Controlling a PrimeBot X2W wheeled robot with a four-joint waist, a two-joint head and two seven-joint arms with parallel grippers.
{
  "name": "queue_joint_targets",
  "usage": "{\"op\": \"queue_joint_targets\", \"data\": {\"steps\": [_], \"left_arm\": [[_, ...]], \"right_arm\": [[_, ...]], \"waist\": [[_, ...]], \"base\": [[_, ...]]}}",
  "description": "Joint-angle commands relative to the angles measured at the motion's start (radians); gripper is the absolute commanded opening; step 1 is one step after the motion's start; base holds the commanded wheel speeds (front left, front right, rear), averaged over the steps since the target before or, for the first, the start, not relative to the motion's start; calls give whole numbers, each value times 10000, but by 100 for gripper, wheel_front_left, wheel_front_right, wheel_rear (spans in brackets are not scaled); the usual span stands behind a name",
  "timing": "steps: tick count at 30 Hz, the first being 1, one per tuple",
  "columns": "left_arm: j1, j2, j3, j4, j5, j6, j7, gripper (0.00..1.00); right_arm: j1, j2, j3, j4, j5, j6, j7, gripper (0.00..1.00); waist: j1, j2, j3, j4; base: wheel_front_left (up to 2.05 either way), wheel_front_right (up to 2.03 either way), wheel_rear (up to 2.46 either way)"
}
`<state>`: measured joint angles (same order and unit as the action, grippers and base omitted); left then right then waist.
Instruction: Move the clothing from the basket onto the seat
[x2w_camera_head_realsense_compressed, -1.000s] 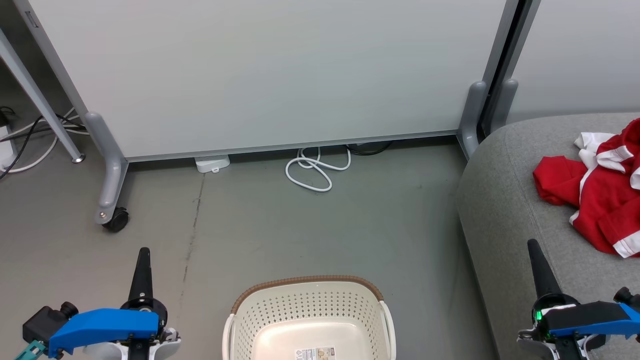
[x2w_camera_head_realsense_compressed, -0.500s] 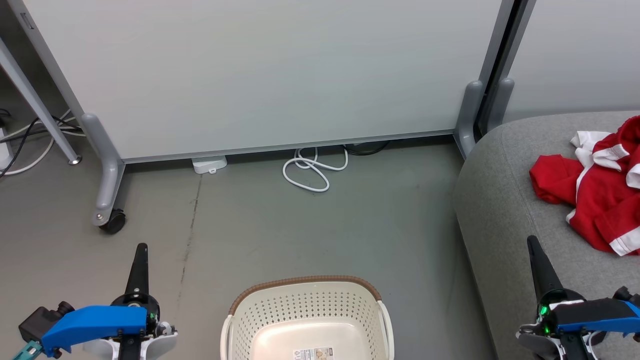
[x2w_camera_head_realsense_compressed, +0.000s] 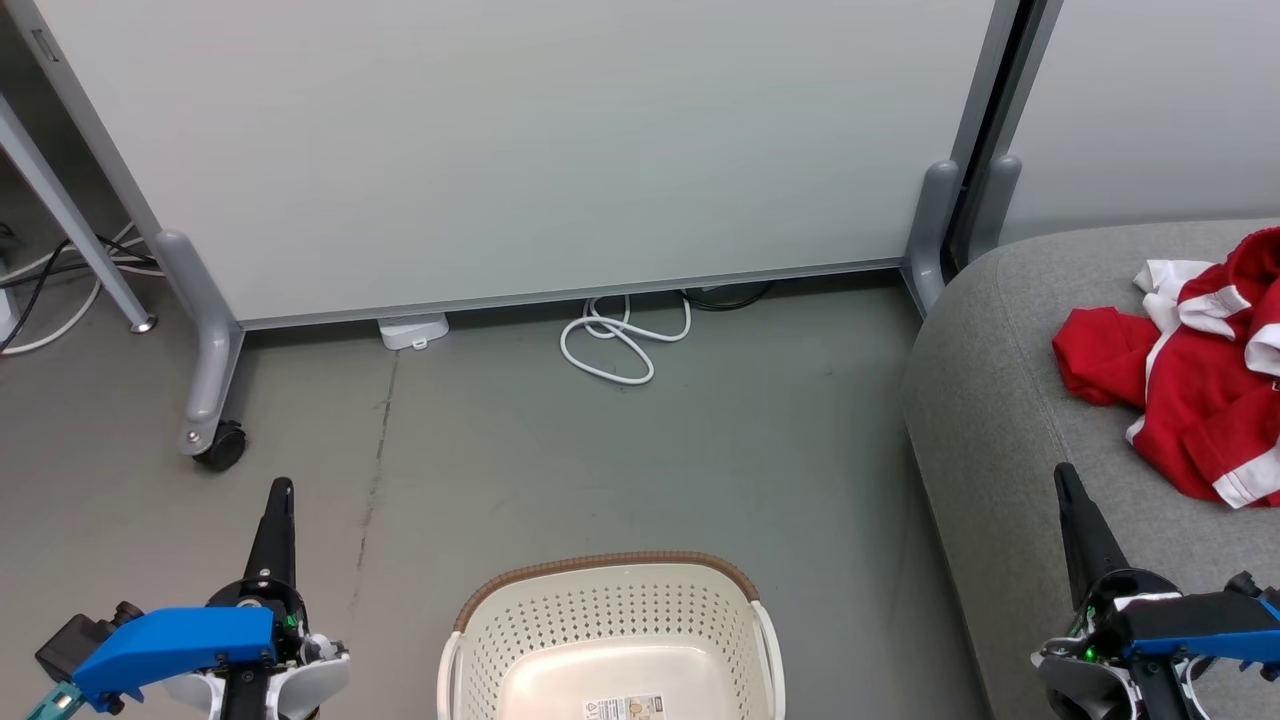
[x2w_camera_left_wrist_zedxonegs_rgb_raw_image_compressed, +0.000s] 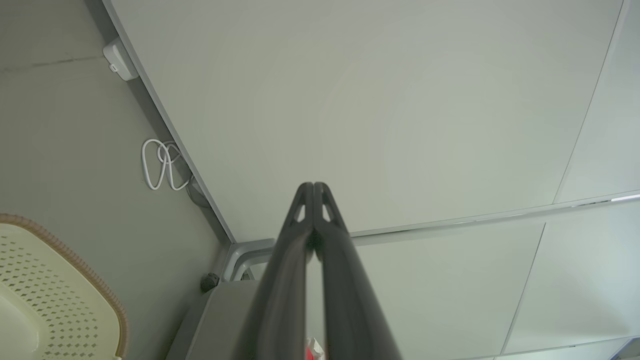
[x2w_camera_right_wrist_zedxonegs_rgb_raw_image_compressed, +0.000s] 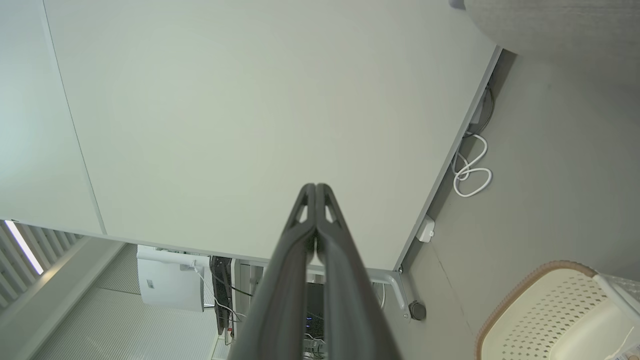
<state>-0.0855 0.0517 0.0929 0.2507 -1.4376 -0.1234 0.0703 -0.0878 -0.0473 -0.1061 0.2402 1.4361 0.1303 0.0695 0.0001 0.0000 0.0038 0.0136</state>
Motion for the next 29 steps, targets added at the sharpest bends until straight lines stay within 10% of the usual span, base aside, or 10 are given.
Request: {"op": "queue_joint_targets", "data": {"steps": [1,29], "left_arm": [[-189,0,77,-75,-224,-47,88,0],[-284,-20,239,-67,-1762,-118,477,0]], "right_arm": [[-138,-45,-34,-12,258,6,94,0],[-258,-50,-89,56,1781,7,482,0]], "waist": [[-1,0,-1,-9],[-1,0,-7,-136]], "base": [[0,0,0],[0,0,0]]}}
